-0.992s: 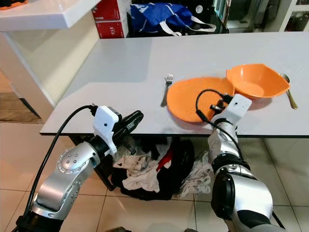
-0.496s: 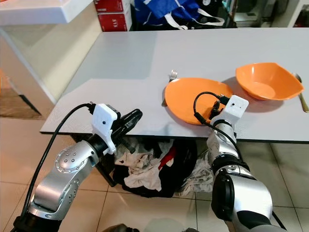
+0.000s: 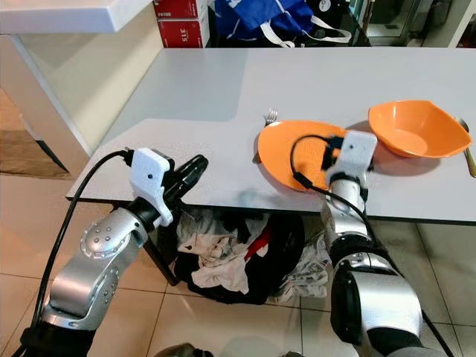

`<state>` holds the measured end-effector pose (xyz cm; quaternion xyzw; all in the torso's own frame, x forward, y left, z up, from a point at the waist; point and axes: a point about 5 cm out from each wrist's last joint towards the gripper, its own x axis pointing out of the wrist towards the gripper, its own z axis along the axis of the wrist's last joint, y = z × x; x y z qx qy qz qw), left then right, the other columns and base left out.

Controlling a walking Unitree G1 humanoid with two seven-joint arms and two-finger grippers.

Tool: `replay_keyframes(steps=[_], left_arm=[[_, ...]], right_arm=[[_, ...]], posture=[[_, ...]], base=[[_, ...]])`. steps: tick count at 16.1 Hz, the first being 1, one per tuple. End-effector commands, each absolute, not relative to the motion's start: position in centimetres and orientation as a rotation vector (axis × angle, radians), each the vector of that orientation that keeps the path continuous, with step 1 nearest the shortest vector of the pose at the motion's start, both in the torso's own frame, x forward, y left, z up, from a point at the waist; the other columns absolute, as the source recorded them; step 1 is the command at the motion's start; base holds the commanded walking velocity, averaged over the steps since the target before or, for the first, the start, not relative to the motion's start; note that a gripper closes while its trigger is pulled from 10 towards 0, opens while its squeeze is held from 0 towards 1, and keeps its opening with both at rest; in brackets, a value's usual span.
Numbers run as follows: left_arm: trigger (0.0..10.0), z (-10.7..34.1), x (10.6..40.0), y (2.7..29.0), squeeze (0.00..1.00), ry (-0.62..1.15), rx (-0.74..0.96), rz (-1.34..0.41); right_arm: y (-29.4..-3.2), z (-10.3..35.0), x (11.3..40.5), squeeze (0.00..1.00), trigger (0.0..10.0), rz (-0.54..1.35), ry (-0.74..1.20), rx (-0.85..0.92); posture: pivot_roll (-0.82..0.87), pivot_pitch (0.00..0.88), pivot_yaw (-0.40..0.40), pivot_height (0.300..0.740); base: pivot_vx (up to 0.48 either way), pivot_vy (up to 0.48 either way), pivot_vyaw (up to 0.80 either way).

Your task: Setting the table

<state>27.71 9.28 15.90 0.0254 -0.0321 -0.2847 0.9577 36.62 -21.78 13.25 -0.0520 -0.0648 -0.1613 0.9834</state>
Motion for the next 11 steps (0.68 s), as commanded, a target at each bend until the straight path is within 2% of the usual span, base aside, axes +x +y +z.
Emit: replay_keyframes(steps=[1, 5, 8, 11], left_arm=[[10.0, 14.8, 27.8, 9.6, 0.00, -0.010, 0.058, -0.554], [10.0, 14.0, 28.5, 9.8, 0.00, 0.043, 0.001, -0.528], [10.0, 13.9, 28.5, 9.8, 0.00, 0.031, -0.005, -0.510], [10.0, 14.3, 30.4, 10.3, 0.00, 0.020, 0.018, -0.490]], right_arm=[[-20.7, 14.4, 36.8, 0.00, 10.0, -0.281, -0.209, -0.138], [-19.7, 15.5, 36.2, 0.00, 10.0, -0.236, -0.312, -0.124], [-19.1, 15.0, 34.2, 0.00, 10.0, -0.197, -0.334, -0.144], [-18.5, 14.9, 30.2, 0.00, 10.0, -0.119, -0.389, -0.231]], posture=[[0.02, 0.002, 0.071, 0.736], [-0.03, 0.000, 0.058, 0.736], [-0.07, 0.000, 0.051, 0.736], [-0.11, 0.000, 0.068, 0.736]], base=[[0.000, 0.000, 0.00], [0.000, 0.000, 0.00], [0.000, 0.000, 0.00], [0.000, 0.000, 0.00]])
